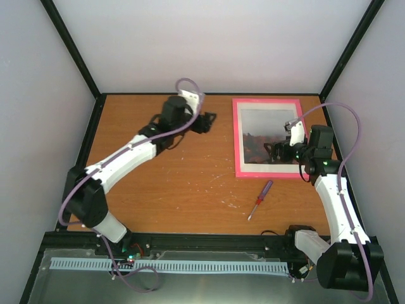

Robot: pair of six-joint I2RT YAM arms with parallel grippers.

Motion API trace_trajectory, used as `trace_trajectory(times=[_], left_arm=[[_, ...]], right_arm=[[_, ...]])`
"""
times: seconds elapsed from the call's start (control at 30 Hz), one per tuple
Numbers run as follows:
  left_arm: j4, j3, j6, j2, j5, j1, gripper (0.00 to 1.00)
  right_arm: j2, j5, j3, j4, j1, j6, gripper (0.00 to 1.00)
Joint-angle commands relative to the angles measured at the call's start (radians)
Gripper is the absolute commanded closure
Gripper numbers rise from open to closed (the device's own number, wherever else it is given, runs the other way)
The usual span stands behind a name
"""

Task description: Take the photo out of the frame

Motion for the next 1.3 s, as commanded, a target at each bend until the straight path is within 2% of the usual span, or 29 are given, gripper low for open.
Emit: trace_trajectory(times=[0.0, 0.2, 0.37, 0.67, 1.0, 1.27], left_arm=[[-0.012, 0.049, -0.047, 0.096, 0.054, -0.166, 0.3], [-0.122, 0.08, -0.025, 0.241, -0.093, -0.449, 0.33], [-0.17, 0.11, -0.024, 0.339, -0.136, -0.578, 0.36], [-0.273, 0.211, -0.062, 0.477, -0.14, -0.644, 0.48], [-0.363, 0.335, -0.072, 0.594, -0.139, -0.678, 0.37], [-0.417, 0.396, -0.093, 0.667, -0.156, -0.68, 0.41]], right_arm=[[-0.031, 0.086, -0.028, 0.068, -0.026, 0.085, 0.0], [-0.043, 0.098, -0.055, 0.096, -0.031, 0.106, 0.0], [-0.054, 0.117, -0.065, 0.107, -0.03, 0.103, 0.0], [-0.072, 0.119, -0.065, 0.101, -0.031, 0.096, 0.0], [-0.066, 0.136, -0.064, 0.105, -0.03, 0.098, 0.0], [-0.07, 0.16, -0.063, 0.104, -0.031, 0.098, 0.0]])
